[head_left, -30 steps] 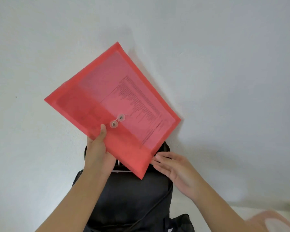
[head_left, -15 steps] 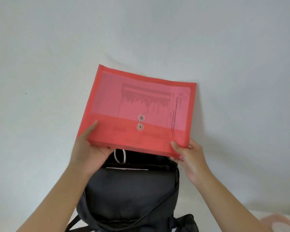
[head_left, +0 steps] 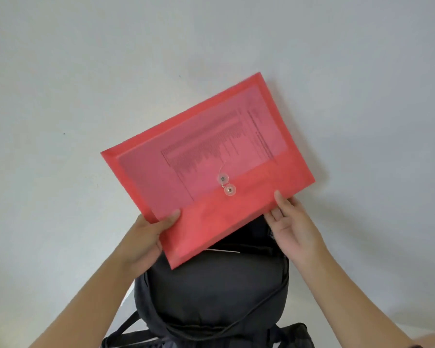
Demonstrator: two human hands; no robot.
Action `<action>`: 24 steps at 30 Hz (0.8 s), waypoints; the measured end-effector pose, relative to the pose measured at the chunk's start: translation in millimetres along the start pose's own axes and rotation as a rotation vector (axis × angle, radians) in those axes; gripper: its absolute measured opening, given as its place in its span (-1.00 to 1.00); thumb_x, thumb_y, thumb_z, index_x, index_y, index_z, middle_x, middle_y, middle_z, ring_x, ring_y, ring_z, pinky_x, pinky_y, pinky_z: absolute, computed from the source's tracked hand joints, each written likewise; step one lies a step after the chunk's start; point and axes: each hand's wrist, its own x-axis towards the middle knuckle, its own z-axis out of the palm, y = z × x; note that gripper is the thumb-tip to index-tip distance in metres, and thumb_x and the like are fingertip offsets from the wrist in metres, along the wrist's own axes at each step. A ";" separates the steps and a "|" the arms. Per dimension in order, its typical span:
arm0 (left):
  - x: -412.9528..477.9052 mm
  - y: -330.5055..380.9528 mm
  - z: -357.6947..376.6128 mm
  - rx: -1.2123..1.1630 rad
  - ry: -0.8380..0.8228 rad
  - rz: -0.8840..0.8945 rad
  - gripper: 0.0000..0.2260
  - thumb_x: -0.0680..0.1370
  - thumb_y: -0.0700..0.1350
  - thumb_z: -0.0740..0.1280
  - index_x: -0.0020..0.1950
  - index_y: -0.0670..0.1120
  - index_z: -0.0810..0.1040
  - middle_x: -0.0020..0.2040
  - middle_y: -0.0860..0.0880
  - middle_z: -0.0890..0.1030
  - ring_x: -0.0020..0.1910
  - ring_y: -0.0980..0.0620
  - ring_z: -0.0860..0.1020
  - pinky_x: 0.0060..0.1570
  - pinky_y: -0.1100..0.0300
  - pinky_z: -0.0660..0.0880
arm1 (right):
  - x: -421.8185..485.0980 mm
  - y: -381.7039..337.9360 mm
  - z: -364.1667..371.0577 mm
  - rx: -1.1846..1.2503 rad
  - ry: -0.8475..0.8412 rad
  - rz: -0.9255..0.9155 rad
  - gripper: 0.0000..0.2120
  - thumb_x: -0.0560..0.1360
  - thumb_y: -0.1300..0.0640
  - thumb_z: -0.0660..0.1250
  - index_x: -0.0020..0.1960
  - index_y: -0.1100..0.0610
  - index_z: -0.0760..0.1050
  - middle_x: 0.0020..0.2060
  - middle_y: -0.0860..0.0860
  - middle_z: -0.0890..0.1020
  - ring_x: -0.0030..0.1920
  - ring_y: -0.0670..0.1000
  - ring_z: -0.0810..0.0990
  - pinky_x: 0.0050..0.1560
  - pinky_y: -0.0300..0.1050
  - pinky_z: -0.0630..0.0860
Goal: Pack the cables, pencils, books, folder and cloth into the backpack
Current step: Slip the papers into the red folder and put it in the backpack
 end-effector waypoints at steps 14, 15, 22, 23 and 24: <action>17.6 -14.2 -5.4 1.340 -0.254 -0.024 -0.69 0.61 0.25 0.28 0.12 0.09 0.66 0.05 0.12 0.69 0.04 0.14 0.63 0.20 0.13 0.54 | 15.3 45.9 24.4 -0.530 0.039 0.203 -0.69 0.66 0.33 0.26 0.32 0.04 0.51 0.20 0.08 0.69 0.20 0.15 0.67 0.17 0.31 0.59; 18.2 -19.2 -7.6 1.456 -0.269 -0.002 -0.67 0.64 0.26 0.22 0.15 0.09 0.63 0.10 0.12 0.65 0.07 0.15 0.59 0.21 0.13 0.51 | 16.5 48.8 22.7 -0.549 0.053 0.200 -0.70 0.66 0.33 0.26 0.31 0.03 0.52 0.19 0.08 0.69 0.19 0.15 0.67 0.15 0.30 0.61; 11.3 -42.7 -7.9 1.673 -0.269 0.086 -0.45 0.49 0.37 -0.10 0.10 0.13 0.56 0.04 0.16 0.55 0.07 0.12 0.49 0.14 0.11 0.42 | 19.7 67.8 14.8 -0.697 0.125 0.093 -0.70 0.66 0.35 0.23 0.18 -0.01 0.56 0.14 0.10 0.69 0.18 0.10 0.66 0.19 0.23 0.61; 10.9 -41.1 -10.5 1.614 -0.260 0.091 -0.48 0.42 0.39 -0.06 0.01 0.14 0.55 -0.04 0.17 0.56 -0.02 0.17 0.48 0.05 0.17 0.42 | 20.5 67.1 13.7 -0.719 0.140 0.060 -0.69 0.66 0.35 0.23 0.15 -0.04 0.57 0.11 0.08 0.70 0.17 0.08 0.67 0.24 0.24 0.59; 11.0 -39.8 -12.9 1.558 -0.268 0.076 -0.54 0.39 0.39 0.02 -0.06 0.14 0.54 -0.12 0.17 0.57 -0.09 0.18 0.49 -0.04 0.21 0.42 | 21.1 66.2 12.7 -0.735 0.144 0.040 -0.67 0.66 0.34 0.24 0.13 -0.08 0.57 0.09 0.05 0.71 0.17 0.05 0.67 0.28 0.23 0.57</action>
